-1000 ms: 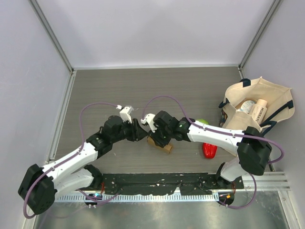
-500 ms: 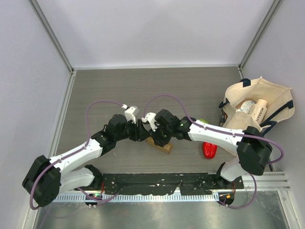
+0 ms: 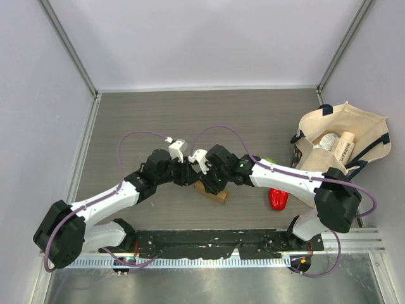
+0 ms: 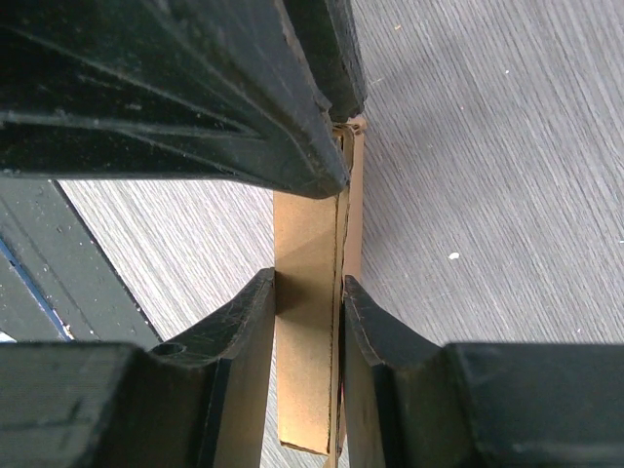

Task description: Fold the paper box

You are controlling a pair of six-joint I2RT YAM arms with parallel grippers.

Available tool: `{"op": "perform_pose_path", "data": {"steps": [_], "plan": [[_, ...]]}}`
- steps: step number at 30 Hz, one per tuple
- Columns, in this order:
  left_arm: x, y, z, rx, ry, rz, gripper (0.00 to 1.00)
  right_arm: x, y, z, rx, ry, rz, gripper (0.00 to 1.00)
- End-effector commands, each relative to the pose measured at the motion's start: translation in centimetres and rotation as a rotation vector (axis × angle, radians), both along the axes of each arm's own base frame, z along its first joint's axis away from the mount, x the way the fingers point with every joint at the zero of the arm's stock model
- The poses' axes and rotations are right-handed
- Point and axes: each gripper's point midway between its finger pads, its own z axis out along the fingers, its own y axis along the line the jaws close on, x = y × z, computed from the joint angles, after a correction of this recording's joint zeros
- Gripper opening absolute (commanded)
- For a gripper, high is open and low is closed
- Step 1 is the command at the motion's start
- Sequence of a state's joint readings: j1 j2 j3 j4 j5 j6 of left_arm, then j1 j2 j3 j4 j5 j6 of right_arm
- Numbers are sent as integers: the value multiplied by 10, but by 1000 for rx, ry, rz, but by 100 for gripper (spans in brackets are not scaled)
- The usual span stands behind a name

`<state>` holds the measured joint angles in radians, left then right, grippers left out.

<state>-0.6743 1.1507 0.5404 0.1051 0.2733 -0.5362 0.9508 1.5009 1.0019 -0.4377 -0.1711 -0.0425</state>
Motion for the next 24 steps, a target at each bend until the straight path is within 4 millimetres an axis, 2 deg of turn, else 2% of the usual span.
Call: {"op": "perform_pose_path", "data": {"steps": [1,9,17,20,24], "plan": [[10,-12,28,-46,-85,-29,27,-8,-1,-12,-22,41,22,28],[1,-15,13,15,-68,-42,19,-7,0,-11,-22,41,13,27],[3,2,9,107,-120,24,13,-7,0,-10,-13,40,12,25],[5,7,8,136,-135,43,0,-7,0,-9,-10,36,11,25],[3,7,6,140,-136,46,0,-5,0,-10,-13,28,4,25]]}}
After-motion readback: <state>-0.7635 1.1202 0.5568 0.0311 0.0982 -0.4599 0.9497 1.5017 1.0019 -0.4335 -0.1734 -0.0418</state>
